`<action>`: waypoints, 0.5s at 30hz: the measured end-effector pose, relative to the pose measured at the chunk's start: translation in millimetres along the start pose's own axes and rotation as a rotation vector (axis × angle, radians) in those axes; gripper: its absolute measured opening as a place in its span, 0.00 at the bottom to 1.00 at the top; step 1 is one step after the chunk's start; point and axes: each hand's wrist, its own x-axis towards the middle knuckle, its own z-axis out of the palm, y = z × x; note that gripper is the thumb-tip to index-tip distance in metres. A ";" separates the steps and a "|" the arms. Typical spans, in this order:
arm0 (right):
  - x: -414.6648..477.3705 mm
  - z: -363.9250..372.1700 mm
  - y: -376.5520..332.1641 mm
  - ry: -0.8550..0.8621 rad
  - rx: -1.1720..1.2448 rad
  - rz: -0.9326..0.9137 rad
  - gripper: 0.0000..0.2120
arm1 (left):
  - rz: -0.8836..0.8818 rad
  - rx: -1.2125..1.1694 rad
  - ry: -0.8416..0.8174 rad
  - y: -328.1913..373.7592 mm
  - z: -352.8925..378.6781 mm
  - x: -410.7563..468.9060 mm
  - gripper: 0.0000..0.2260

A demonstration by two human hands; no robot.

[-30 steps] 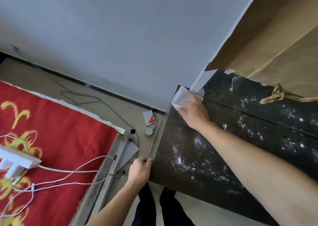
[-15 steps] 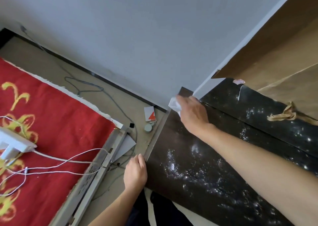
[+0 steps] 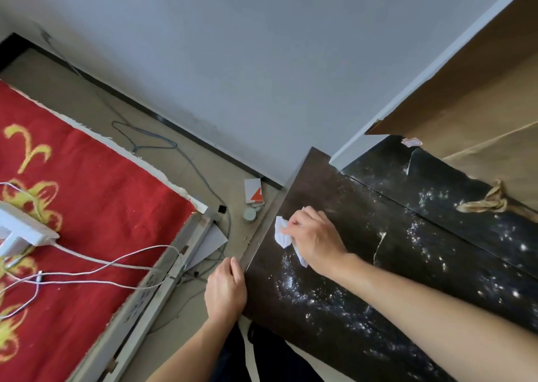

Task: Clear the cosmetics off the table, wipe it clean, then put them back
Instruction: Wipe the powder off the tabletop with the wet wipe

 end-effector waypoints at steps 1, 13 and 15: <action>16.0 -9.2 7.5 0.022 -0.050 0.013 0.12 | 0.008 -0.001 0.003 0.2 -0.3 0.2 0.16; 67.7 -12.9 21.4 0.193 0.034 0.336 0.11 | 0.018 0.011 0.028 -4.6 3.4 2.9 0.19; 26.2 3.2 -9.4 0.068 0.239 0.110 0.09 | 0.014 0.006 0.024 -3.5 3.0 2.5 0.19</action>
